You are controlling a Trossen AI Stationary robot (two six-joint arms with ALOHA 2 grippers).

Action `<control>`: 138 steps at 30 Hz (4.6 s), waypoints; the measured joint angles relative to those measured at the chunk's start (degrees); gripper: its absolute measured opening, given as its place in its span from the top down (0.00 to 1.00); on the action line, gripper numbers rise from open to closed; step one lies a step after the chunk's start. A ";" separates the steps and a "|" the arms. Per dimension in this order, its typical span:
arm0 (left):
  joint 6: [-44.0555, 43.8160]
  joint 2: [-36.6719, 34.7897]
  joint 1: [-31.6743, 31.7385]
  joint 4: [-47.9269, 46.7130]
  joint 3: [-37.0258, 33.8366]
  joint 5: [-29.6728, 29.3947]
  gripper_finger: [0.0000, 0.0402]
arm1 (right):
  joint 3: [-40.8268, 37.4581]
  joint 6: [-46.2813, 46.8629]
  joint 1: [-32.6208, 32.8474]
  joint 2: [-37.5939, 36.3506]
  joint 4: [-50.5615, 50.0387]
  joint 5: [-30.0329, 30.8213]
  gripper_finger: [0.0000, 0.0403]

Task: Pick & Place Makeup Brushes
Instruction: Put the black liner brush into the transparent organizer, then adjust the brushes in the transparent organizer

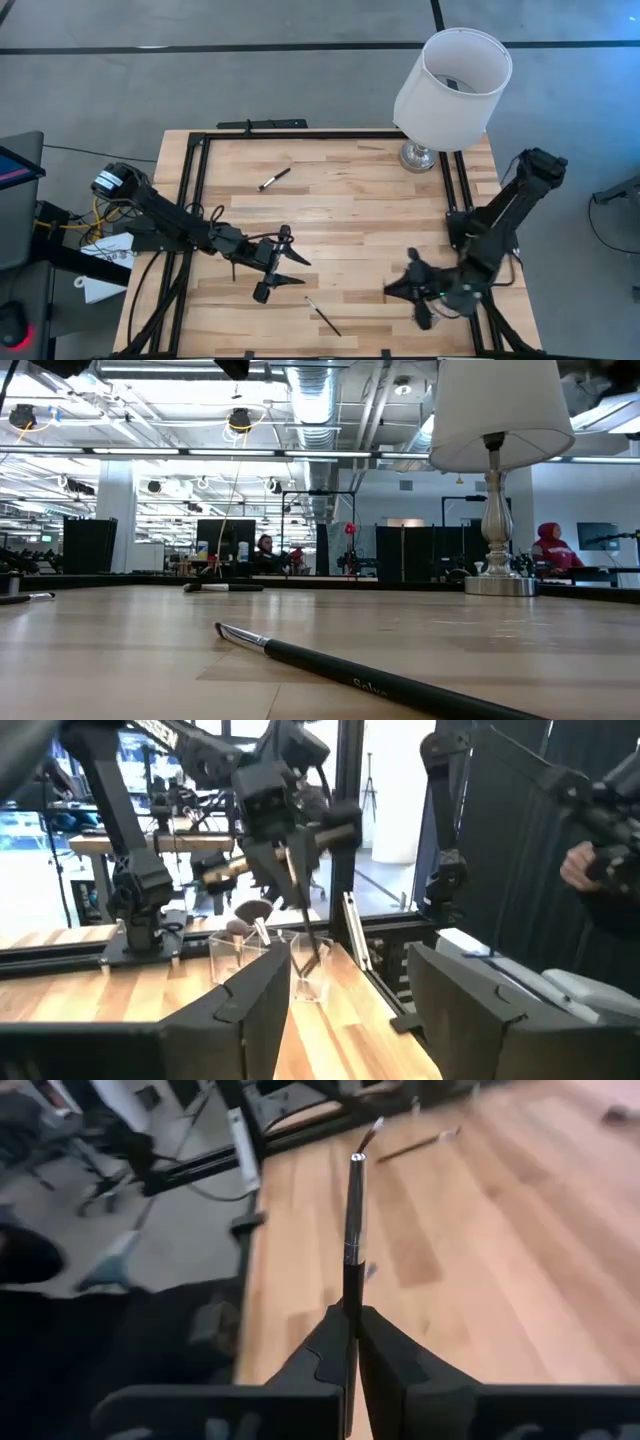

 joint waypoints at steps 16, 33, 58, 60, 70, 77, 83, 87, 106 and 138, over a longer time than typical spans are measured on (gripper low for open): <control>-2.37 -0.06 -0.33 -5.92 0.00 -3.63 0.50 | 5.54 30.99 13.25 -4.73 -31.64 0.56 0.99; -3.45 -0.06 -0.33 -8.17 0.00 -8.22 0.50 | 9.03 54.38 20.78 9.53 -40.56 -2.78 0.98; -4.47 -0.04 -0.33 -10.92 -0.02 -11.22 0.50 | 9.01 56.57 21.02 11.20 -37.60 -4.46 0.80; -4.48 -0.04 -0.33 -10.92 -0.02 -11.48 0.50 | 9.01 56.53 21.02 11.20 -37.21 -4.46 0.80; -4.48 -0.04 -0.32 -11.08 -0.02 -11.76 0.50 | 9.01 55.97 20.16 11.20 -37.19 -4.50 0.80; -4.48 -0.04 -0.33 -11.31 -0.02 -11.76 0.50 | 9.01 54.35 18.70 11.20 -36.81 -4.60 0.80; -4.50 -0.04 -0.33 -11.81 -0.02 -11.76 0.50 | 9.01 54.86 18.77 11.93 -36.25 -5.86 0.79; -4.47 -0.02 -0.33 -11.85 -0.02 -12.35 0.50 | 8.96 55.28 18.75 13.58 -36.54 -6.25 0.80; -4.48 -0.02 -0.02 -13.42 -0.02 -14.77 0.50 | 11.46 57.79 18.56 17.49 -37.46 -15.94 0.92; -4.28 -0.02 0.10 -13.72 -0.02 -14.95 0.50 | 23.58 41.48 8.37 17.52 -57.38 -9.05 0.66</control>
